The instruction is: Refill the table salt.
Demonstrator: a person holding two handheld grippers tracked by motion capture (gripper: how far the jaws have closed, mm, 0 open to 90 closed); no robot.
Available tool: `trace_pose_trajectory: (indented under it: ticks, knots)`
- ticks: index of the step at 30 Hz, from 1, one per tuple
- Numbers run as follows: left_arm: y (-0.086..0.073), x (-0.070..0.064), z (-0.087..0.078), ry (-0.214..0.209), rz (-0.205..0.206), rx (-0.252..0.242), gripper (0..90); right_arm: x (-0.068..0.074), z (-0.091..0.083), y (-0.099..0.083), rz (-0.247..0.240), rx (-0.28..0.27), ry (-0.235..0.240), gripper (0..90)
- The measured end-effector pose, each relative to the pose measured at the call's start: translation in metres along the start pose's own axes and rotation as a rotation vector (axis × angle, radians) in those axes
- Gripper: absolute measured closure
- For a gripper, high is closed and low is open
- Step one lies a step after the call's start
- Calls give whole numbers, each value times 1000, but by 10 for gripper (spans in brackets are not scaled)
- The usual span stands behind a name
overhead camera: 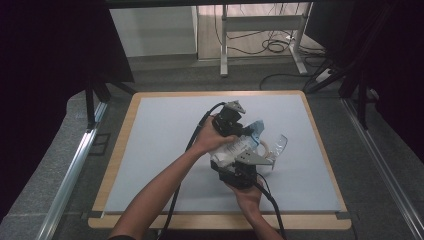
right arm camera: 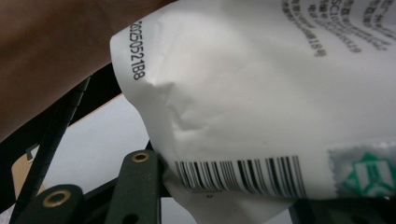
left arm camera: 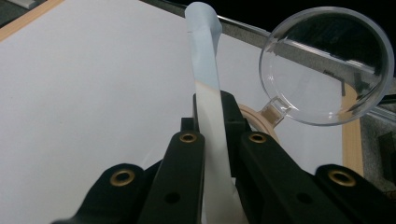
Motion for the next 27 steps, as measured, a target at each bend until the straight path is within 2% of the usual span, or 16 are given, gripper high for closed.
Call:
trace_pose_trajectory:
  ticks: [6,13,27]
  knots:
    - [0,0,-2,-2,5,10,896,1,-1,0,1,-9,15,595]
    - [2,1,1,-7,10,22,896,2,1,1,15,-17,-10,596]
    - [2,4,3,-2,23,52,896,1,4,2,8,-6,-14,597]
Point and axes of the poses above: each handheld gripper's, and its own axes: z roughly forward along the jaws, y roughly out of its top, x roughly to its left, the point moved 4 cm from there along z, roughly forward along the jaws, and after that the axes turned 7 degrees about -y, right-handed, at the moved point
